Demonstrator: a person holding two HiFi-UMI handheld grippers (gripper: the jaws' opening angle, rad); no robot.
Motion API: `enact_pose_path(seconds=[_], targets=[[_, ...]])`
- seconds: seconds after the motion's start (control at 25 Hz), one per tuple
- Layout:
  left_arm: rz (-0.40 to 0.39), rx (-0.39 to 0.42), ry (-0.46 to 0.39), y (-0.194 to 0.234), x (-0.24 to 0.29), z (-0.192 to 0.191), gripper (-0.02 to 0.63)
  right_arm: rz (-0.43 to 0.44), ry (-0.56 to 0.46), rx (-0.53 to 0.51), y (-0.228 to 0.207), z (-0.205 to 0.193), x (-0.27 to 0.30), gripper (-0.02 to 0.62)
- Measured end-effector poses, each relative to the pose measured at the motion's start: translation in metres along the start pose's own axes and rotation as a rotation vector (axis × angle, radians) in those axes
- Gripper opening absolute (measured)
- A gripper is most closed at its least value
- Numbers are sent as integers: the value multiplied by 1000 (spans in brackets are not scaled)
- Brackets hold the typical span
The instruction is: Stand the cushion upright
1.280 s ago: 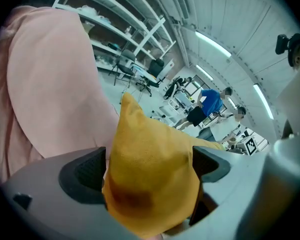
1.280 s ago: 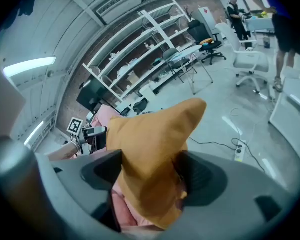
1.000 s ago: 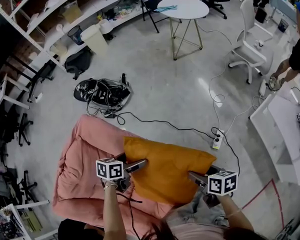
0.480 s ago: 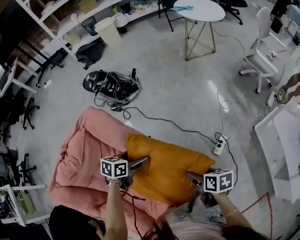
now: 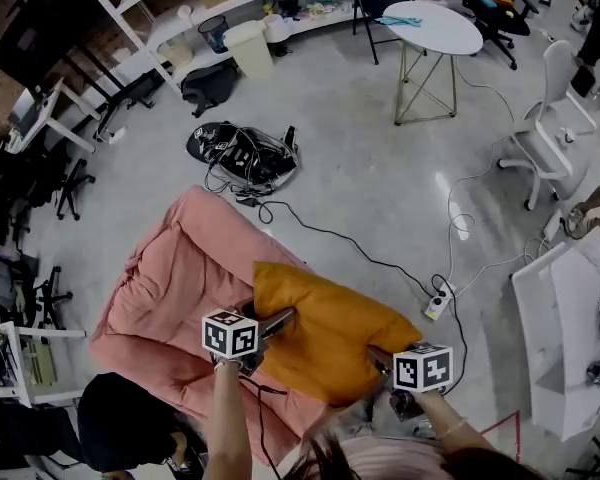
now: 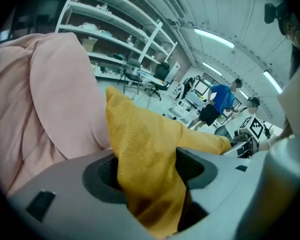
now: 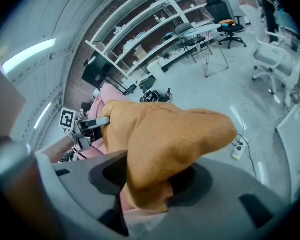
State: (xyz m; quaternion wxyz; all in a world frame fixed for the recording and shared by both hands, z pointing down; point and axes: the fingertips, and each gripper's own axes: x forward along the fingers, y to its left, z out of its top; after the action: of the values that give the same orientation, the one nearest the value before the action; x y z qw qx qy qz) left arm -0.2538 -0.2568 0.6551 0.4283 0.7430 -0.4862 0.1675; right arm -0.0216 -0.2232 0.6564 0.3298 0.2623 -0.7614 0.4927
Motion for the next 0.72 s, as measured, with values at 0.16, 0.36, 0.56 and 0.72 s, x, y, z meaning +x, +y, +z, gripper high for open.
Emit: enact_pose_path(seconds=[0.16,0.36,0.56,0.72], targets=[[46,2,-44,-8,-8,-7,284,22,33,-36,1,-6,-1,211],[90,-13,-70,-18,-24,-13,281,50,75,-77,3,-11,-6,204],[135,-24,-97,-28,-46,-21,273,78,103,-133,11,-16,-9,192],[182,-44,-133,-36,-63,-33,268,108,133,-184,14,-21,-10,186]])
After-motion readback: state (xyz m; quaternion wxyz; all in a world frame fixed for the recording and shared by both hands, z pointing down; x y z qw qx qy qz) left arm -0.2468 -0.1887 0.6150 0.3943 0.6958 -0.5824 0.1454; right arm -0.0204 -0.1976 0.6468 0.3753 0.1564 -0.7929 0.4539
